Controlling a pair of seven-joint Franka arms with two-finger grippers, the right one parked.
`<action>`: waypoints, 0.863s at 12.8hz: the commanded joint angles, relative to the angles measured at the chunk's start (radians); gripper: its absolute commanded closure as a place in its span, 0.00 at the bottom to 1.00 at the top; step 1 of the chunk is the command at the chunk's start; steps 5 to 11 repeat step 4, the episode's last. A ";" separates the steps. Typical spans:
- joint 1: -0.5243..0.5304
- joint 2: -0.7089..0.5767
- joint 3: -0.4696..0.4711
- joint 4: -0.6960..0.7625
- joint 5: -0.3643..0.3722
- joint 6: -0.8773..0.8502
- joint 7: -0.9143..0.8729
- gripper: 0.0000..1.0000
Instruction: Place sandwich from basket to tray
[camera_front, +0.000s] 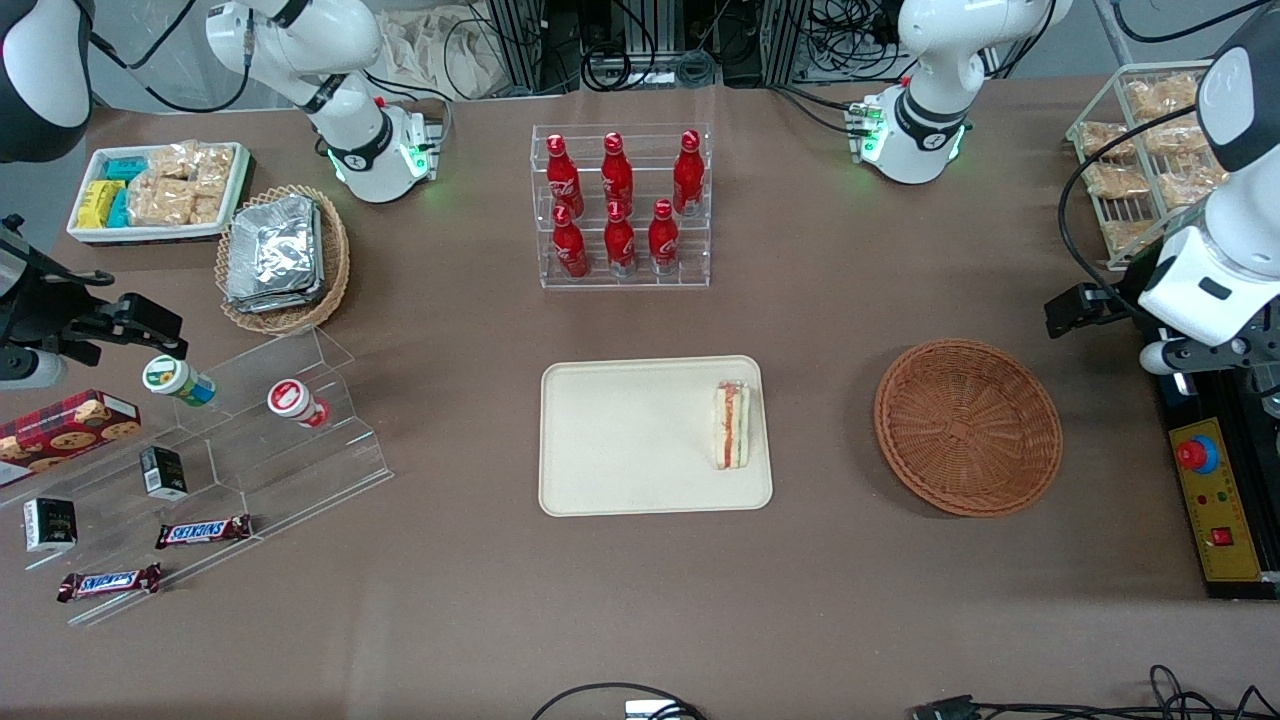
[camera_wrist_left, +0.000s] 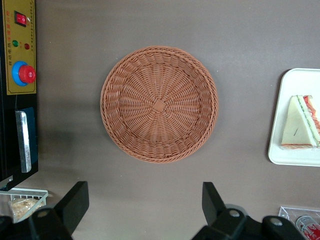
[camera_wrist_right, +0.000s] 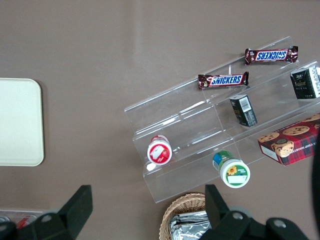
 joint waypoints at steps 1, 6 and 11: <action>0.012 0.013 -0.013 0.032 -0.008 -0.027 -0.011 0.00; 0.012 0.013 -0.012 0.030 -0.008 -0.036 -0.009 0.00; 0.012 0.013 -0.012 0.030 -0.008 -0.036 -0.009 0.00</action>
